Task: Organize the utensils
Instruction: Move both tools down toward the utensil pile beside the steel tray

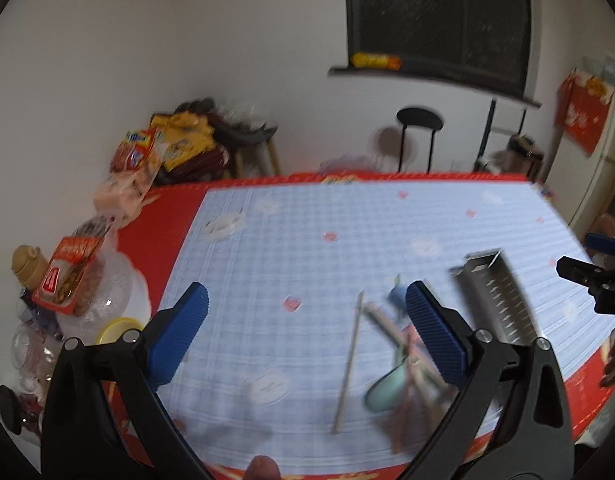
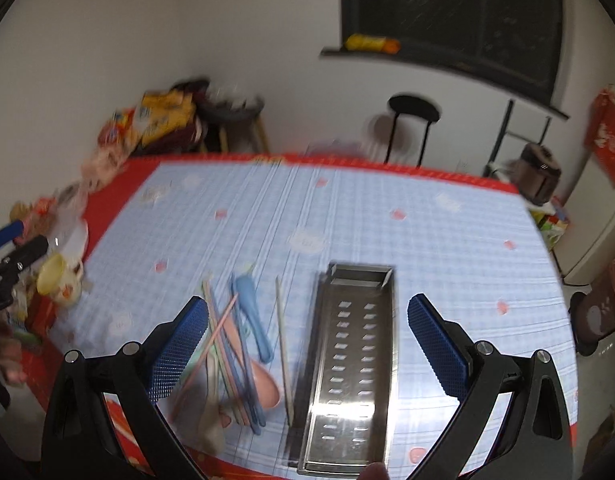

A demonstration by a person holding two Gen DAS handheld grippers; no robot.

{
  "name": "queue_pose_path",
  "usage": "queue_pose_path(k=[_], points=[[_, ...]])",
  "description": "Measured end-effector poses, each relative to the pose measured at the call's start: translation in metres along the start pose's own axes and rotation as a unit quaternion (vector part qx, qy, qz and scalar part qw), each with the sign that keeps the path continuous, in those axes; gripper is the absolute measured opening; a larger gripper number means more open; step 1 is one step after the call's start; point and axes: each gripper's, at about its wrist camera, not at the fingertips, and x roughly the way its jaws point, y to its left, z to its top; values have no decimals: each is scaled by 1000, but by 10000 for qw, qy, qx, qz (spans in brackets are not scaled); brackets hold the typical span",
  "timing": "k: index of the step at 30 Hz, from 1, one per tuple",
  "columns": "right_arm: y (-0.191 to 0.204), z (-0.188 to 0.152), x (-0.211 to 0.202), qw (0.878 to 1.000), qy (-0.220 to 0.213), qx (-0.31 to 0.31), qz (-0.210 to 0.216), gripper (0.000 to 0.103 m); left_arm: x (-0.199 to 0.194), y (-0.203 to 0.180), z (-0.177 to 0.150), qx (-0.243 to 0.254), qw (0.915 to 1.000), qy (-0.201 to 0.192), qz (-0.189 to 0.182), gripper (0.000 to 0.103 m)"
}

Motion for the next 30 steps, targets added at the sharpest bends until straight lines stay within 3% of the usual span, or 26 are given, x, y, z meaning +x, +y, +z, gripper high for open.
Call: queue_pose_path(k=[3, 8, 13, 16, 22, 24, 26, 28, 30], points=[[16, -8, 30, 9988, 416, -269, 33, 98, 19, 10, -14, -48, 9993, 351, -134, 98], [26, -22, 59, 9962, 748, -335, 280, 98, 43, 13, -42, -111, 9967, 763, -246, 97], [31, -38, 81, 9925, 1068, -213, 555, 97, 62, 9, -65, -154, 9939, 963, -509, 97], [38, -47, 88, 9898, 1195, -256, 731, 90, 72, 3, -74, -137, 9909, 1129, -719, 96], [51, -60, 95, 9850, 1336, -469, 982, 83, 94, -8, -88, -350, 9804, 1515, -1213, 75], [54, -63, 99, 9834, 1394, -574, 1011, 77, 99, -15, -90, -275, 9768, 1585, -1417, 70], [53, -66, 103, 9826, 1442, -598, 1007, 71, 103, -22, -93, -207, 9735, 1648, -1575, 59], [51, -68, 106, 9819, 1486, -555, 1035, 67, 110, -29, -96, -246, 9654, 1787, -1886, 52], [48, -70, 110, 9817, 1488, -543, 1062, 63, 116, -31, -98, -321, 9609, 1840, -2045, 51]])
